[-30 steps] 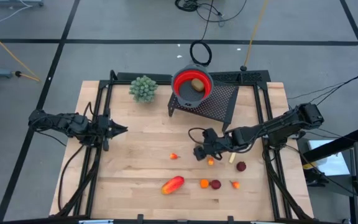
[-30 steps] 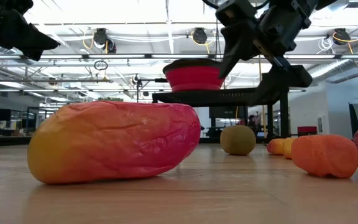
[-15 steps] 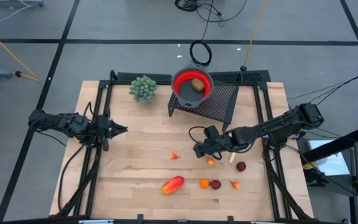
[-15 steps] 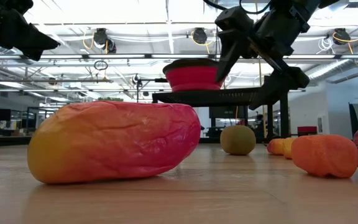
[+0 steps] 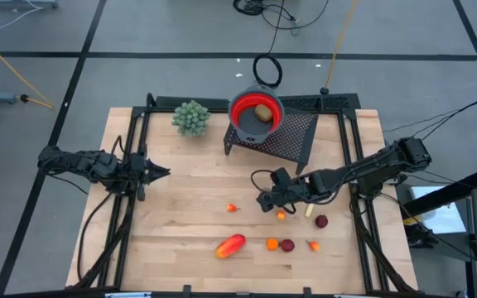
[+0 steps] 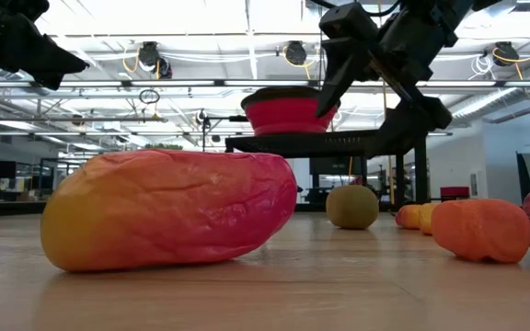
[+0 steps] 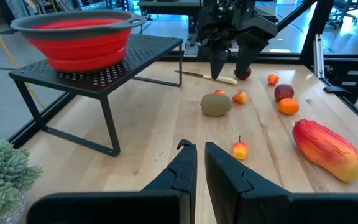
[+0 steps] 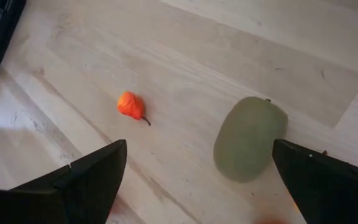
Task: Pick & Place Fruit
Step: Put the kiwi into the red strainer bowl
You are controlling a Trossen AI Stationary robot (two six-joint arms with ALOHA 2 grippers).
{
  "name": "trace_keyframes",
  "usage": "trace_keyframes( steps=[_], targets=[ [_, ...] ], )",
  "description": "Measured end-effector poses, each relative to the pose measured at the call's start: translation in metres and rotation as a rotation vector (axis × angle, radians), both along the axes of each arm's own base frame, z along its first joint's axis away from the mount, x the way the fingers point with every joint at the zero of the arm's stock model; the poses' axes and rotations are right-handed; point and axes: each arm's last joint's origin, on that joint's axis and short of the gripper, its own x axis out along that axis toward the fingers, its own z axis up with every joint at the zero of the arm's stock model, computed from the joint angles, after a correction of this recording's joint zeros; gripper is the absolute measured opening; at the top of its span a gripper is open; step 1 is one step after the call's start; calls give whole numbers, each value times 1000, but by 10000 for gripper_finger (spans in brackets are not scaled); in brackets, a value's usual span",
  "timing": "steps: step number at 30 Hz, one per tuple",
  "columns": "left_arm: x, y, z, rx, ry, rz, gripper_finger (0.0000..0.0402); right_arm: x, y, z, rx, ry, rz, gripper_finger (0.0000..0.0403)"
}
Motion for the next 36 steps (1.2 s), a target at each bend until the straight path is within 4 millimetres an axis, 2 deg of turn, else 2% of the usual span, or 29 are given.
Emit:
trace_keyframes(
  steps=[7,28,36],
  targets=[
    [0,0,0,0,0,0,31,4,-4,-6,-21,20,3,395],
    [0,0,0,-11,0,-9,31,22,-8,-66,-86,208,21,394],
    [0,0,0,-20,0,-11,31,26,-7,-75,-90,206,24,394]
  ],
)
